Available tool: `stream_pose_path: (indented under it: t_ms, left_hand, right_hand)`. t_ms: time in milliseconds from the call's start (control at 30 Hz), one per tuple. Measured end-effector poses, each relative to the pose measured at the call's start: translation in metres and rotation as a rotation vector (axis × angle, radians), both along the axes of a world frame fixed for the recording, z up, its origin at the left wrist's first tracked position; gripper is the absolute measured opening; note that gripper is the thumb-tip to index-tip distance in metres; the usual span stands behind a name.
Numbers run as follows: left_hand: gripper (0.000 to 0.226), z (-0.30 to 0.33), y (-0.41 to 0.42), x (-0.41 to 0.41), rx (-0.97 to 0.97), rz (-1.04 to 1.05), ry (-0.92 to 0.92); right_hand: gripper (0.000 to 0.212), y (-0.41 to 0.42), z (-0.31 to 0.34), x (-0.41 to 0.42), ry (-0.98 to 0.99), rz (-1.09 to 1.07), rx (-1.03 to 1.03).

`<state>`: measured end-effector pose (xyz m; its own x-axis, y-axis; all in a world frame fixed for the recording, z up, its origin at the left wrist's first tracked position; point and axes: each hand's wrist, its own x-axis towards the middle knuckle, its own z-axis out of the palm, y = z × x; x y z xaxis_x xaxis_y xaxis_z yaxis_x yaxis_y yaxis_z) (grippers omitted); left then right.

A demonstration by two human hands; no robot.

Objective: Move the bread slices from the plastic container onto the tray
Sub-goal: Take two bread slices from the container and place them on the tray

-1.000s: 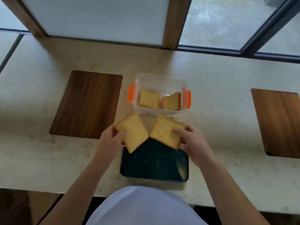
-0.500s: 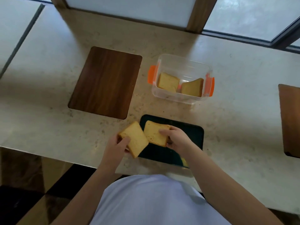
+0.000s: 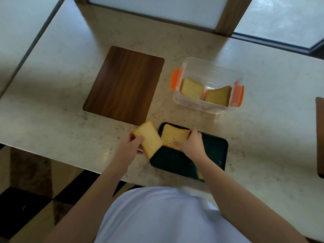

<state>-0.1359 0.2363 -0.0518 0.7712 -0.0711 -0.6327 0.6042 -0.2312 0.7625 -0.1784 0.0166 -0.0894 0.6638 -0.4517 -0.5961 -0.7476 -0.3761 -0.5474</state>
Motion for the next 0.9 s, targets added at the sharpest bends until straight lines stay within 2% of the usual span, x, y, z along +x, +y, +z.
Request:
stream_pose_path:
  t_ms: [100,233,367,533,667,767,900]
  left_hand:
    - [0.016,0.001,0.002,0.004,0.002,0.020,0.021]
    - [0.012,0.003,0.000,0.007,-0.007,0.012,0.021]
    - [0.011,0.001,-0.001,0.006,0.008,-0.032,0.010]
    - [0.012,0.000,-0.001,0.003,0.015,-0.054,0.020]
    - [0.013,-0.001,0.001,0.003,0.024,-0.059,0.027]
    - [0.013,-0.002,0.001,0.002,0.024,-0.070,0.020]
    - [0.009,-0.003,0.000,-0.002,0.037,-0.090,0.016]
  right_hand:
    - [0.100,0.004,-0.001,-0.013,-0.033,0.117,-0.110]
    - [0.113,0.009,-0.002,-0.017,-0.024,0.180,-0.132]
    - [0.105,0.013,-0.005,-0.016,-0.012,0.267,-0.208]
    - [0.083,0.015,-0.007,-0.009,-0.064,0.285,-0.222]
    - [0.073,0.016,-0.007,-0.006,-0.084,0.273,-0.226]
    - [0.078,0.017,-0.006,-0.007,-0.068,0.305,-0.271]
    - [0.098,0.014,-0.006,-0.009,-0.009,0.398,-0.354]
